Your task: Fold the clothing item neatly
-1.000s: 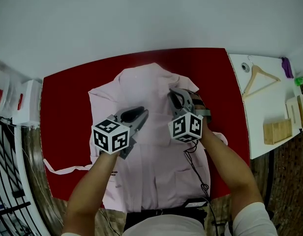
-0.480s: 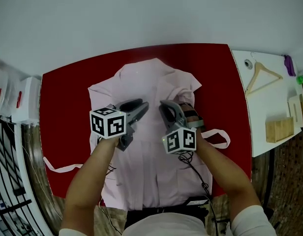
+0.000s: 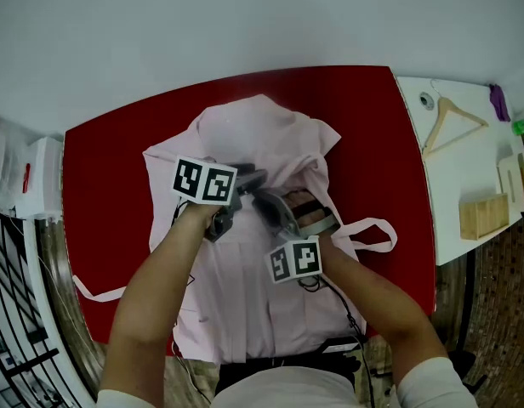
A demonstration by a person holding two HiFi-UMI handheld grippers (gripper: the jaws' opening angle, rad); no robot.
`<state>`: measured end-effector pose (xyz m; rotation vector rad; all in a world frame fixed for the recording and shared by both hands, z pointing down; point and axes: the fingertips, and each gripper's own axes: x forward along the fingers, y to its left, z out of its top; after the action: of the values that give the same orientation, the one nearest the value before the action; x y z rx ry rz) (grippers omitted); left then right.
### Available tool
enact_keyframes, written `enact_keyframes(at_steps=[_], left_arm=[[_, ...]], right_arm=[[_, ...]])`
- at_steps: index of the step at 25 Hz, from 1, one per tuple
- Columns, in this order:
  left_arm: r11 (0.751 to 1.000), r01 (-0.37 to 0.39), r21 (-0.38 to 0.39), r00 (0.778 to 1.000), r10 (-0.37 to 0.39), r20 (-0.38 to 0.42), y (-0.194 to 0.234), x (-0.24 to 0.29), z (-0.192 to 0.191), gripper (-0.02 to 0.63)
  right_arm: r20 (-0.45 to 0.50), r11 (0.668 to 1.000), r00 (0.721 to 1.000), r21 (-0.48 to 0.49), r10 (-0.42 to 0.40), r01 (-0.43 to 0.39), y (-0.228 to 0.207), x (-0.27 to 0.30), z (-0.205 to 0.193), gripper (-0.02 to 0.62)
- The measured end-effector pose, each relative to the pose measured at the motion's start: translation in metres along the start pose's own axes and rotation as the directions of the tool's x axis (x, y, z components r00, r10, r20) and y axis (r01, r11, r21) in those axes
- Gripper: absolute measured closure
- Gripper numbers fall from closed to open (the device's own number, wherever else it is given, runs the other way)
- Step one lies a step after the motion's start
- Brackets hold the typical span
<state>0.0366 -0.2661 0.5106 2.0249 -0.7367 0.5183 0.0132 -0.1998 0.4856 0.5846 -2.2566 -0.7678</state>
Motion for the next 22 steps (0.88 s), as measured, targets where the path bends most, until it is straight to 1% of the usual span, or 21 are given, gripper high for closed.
enact_keyframes(at_steps=[2,4,5,6,8,10,13,18,22], left_arm=[[0.999,-0.036,0.006,0.997,0.036,-0.065,0.007,0.008,-0.006,0.476],[0.998,-0.064,0.000,0.993,0.064,-0.101,0.011,0.013,-0.011,0.477],[0.998,-0.070,0.000,0.992,0.070,-0.102,0.012,0.014,-0.012,0.488],[0.997,-0.073,0.002,0.993,0.073,-0.090,0.011,0.012,-0.011,0.541],[0.996,-0.086,0.007,0.996,0.086,-0.031,0.010,0.005,-0.005,0.566],[0.995,-0.100,-0.001,0.994,0.100,0.044,0.010,-0.007,0.003,0.571],[0.993,-0.112,-0.022,0.982,0.114,0.151,0.008,-0.028,0.010,0.571],[0.991,-0.128,-0.049,0.942,0.137,0.308,0.003,-0.064,0.009,0.575],[0.987,-0.134,-0.086,0.909,0.157,0.386,0.005,-0.092,0.001,0.575]], right_arm=[[0.001,1.000,1.000,-0.002,0.001,-0.001,0.003,0.001,0.002,0.558],[-0.005,1.000,1.000,0.007,-0.001,0.001,0.003,0.000,0.001,0.558],[-0.009,1.000,1.000,0.014,-0.004,0.004,0.003,-0.001,0.000,0.558],[-0.011,1.000,1.000,0.021,-0.008,0.008,0.003,-0.002,0.000,0.558],[-0.014,0.999,1.000,0.035,-0.018,0.018,0.002,-0.003,-0.001,0.558],[-0.017,0.999,0.999,0.047,-0.027,0.028,0.001,-0.005,-0.001,0.558],[-0.017,0.997,0.999,0.058,-0.043,0.044,0.000,-0.008,0.003,0.558],[-0.001,0.996,0.999,0.065,-0.054,0.054,0.004,-0.010,0.020,0.558],[0.025,0.997,0.998,0.058,-0.054,0.052,0.012,-0.010,0.040,0.558]])
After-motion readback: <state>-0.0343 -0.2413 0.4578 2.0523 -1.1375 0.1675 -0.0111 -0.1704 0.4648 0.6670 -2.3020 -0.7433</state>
